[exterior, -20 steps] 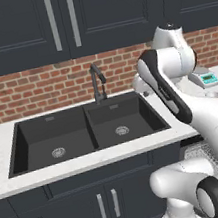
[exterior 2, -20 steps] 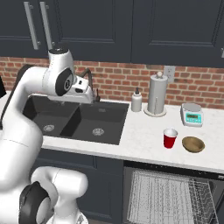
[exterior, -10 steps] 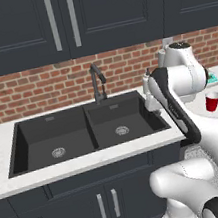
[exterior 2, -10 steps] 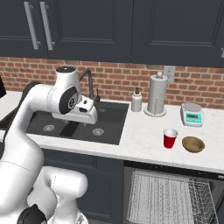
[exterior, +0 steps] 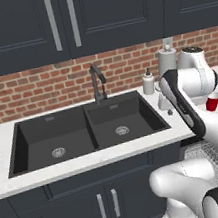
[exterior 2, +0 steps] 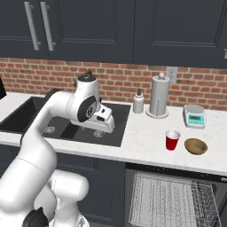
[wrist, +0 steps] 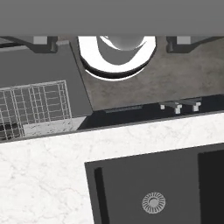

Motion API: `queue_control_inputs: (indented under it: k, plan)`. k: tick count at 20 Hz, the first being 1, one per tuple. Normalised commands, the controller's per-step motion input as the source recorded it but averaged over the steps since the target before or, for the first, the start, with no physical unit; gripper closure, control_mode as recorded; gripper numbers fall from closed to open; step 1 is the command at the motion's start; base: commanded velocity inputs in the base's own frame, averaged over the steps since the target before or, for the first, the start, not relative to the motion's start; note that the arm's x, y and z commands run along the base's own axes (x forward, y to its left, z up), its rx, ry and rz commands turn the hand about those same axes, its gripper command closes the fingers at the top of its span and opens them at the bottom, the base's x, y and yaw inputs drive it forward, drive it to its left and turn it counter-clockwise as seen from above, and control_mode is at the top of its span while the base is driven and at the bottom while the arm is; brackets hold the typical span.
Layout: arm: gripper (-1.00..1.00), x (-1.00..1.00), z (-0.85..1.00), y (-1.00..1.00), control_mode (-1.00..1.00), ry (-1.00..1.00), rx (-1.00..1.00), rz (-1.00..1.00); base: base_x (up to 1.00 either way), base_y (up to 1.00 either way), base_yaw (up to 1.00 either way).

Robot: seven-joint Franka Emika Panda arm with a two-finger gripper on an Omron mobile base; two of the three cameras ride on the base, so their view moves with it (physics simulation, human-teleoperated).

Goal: Pick up the cup and bowl from the counter, place them in the dishwasher, and close the dishwasher door.

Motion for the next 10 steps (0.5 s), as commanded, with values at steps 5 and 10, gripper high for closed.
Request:
queue_control_inputs:
  k: [5,10]
  plan:
    - [-1.00,0.36,-0.40,-0.47,-1.00,-0.01,0.02,-0.09,0.00,0.00,0.00]
    - [-1.00,0.19,-0.13,-0.42,-1.00,0.00,0.05,-0.18,0.00,0.00,0.00]
